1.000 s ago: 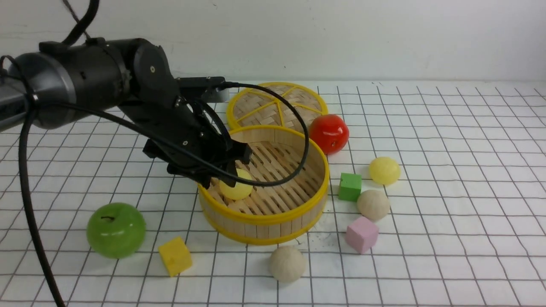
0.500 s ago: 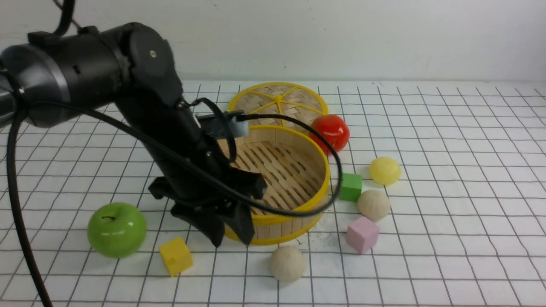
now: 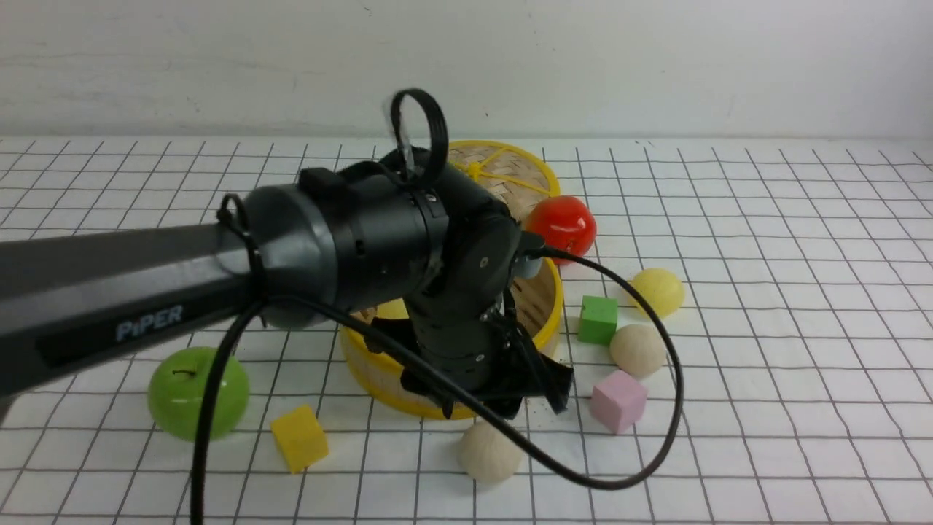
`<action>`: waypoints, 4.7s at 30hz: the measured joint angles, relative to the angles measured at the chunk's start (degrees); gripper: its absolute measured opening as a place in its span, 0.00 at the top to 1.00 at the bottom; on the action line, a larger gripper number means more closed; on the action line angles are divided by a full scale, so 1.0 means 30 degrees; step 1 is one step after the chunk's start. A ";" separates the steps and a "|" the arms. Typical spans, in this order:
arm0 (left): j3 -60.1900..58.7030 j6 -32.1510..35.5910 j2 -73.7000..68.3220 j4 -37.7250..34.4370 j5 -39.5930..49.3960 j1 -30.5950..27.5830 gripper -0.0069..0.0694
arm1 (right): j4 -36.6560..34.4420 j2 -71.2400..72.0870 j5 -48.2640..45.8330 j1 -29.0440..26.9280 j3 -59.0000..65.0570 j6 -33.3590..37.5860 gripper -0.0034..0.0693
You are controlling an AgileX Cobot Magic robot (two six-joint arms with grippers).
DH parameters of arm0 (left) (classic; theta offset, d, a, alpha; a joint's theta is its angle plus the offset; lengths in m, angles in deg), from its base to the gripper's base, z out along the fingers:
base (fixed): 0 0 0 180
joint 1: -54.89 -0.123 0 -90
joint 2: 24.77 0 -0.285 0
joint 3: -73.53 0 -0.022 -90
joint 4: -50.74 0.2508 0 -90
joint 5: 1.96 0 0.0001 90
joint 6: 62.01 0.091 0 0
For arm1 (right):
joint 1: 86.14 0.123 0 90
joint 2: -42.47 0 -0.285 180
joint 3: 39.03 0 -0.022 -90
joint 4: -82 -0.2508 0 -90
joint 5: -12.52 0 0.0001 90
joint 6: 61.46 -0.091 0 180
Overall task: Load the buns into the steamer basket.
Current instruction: Use the left arm to grab a steamed stuffed bun, then use the left arm to put the steamed stuffed bun into the steamer, then use the right arm to grab a steamed stuffed bun
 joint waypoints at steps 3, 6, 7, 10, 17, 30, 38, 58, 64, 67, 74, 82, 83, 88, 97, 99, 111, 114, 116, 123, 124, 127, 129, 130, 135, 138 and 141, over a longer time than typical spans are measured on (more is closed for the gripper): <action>0.0000 -0.0189 -0.0625 -0.0020 -0.0927 0.0000 0.47 | 0.0000 0.0000 0.0000 0.0000 0.0000 0.0000 0.62; 0.0000 -0.0189 -0.0959 -0.0236 -0.1401 0.0000 0.50 | 0.0000 0.0000 0.0000 0.0000 0.0000 0.0000 0.62; 0.0000 -0.0226 -0.1228 -0.0340 -0.1563 0.0000 0.52 | 0.0000 0.0000 0.0000 0.0000 0.0000 0.0000 0.62; 0.0000 -0.0244 -0.1652 -0.0402 -0.1603 0.0000 0.55 | 0.0000 0.0000 0.0000 0.0000 0.0000 0.0000 0.62; 0.0000 -0.0244 -0.2498 -0.0269 -0.1868 0.0000 0.59 | 0.0000 0.0000 0.0000 0.0000 0.0000 0.0000 0.62; 0.0173 0.0227 -0.2590 -0.0250 -0.1294 0.0000 0.91 | 0.0000 0.0000 0.0000 0.0000 0.0000 0.0000 0.62; 0.0778 0.1087 -0.1731 -0.0845 -0.0165 0.0000 0.92 | 0.0000 0.0000 0.0000 0.0000 0.0000 0.0000 0.62; 0.4358 -0.0547 -0.1270 0.1836 -0.1430 -0.1419 0.92 | 0.0000 0.0000 0.0000 0.0000 0.0000 0.0000 0.62; 0.4358 -0.1208 -0.2809 0.2060 -0.1444 -0.2328 0.91 | 0.0000 0.0000 0.0000 0.0000 0.0000 0.0000 0.62; 0.4358 -0.1419 -0.3592 0.2069 -0.1444 -0.2377 0.86 | 0.0000 0.0000 0.0000 0.0000 0.0000 0.0000 0.62; 0.4358 -0.1884 -0.3620 0.2055 -0.1319 -0.2377 0.62 | 0.0000 0.0000 0.0000 0.0000 0.0000 -0.0004 0.62; 0.4358 -0.1189 -0.1135 0.1788 0.0435 -0.2377 0.49 | 0.0000 0.0000 0.0000 0.0000 0.0000 -0.0004 0.62; 0.4358 -0.0782 0.0229 0.1771 0.1171 -0.2377 0.49 | 0.0000 0.0000 0.0000 0.0000 0.0000 -0.0004 0.62; 0.4358 0.0770 0.4732 0.1771 0.3816 -0.2377 0.56 | 0.0000 0.0000 0.0000 0.0000 0.0000 -0.0004 0.62; 0.1868 0.1182 1.4120 0.1912 0.6208 -0.2377 0.75 | 0.0000 0.0000 0.0000 0.0000 0.0000 -0.0004 0.62; 0.0362 0.1008 1.6072 0.1912 0.6125 -0.2377 0.77 | 0.0000 0.0000 0.0000 0.0000 0.0000 -0.0004 0.62; -1.3640 -0.1760 2.9505 0.0923 0.3235 -0.2377 0.79 | 0.0000 0.0000 0.0000 0.0000 0.0000 -0.0004 0.62; -1.5820 -0.1760 3.1538 0.0179 0.2697 -0.2377 0.80 | 0.0000 0.0000 0.0000 0.0000 0.0000 -0.0004 0.62; -1.6666 -0.1698 3.2307 -0.0326 0.2183 -0.2377 0.84 | 0.0000 0.0000 0.0000 0.0000 0.0000 -0.0004 0.62; -1.7326 0.0115 3.2390 -0.1290 -0.0433 -0.2377 0.93 | 0.0000 0.0000 0.0000 0.0000 0.0000 -0.0004 0.62; -1.7326 0.0115 3.2326 -0.1198 -0.0993 -0.2377 0.93 | 0.0000 0.0000 0.0000 0.0000 0.0000 -0.0004 0.62; -1.7326 0.0053 3.2267 -0.0838 -0.2410 -0.2377 0.93 | 0.0000 0.0000 0.0000 0.0000 0.0000 -0.0004 0.62; -1.7326 0.0053 3.2245 -0.0707 -0.2969 -0.2377 0.93 | 0.0000 0.0000 0.0000 0.0000 0.0000 -0.0004 0.62; -1.7326 0.0053 3.2230 -0.0668 -0.3329 -0.2377 0.93 | 0.0000 0.0000 0.0000 0.0000 0.0000 -0.0004 0.62; -1.7326 0.0045 3.2230 -0.0625 -0.3426 -0.2377 0.93 | 0.0000 0.0000 0.0000 0.0000 0.0000 -0.0004 0.62; -1.7326 0.0045 3.2230 -0.0581 -0.3426 -0.2377 0.93 | 0.0000 0.0000 0.0000 0.0000 0.0000 -0.0004 0.62; -1.7326 0.0045 3.2230 -0.0386 -0.3426 -0.2377 0.93 | 0.0000 0.0000 0.0000 0.0000 0.0000 -0.0004 0.62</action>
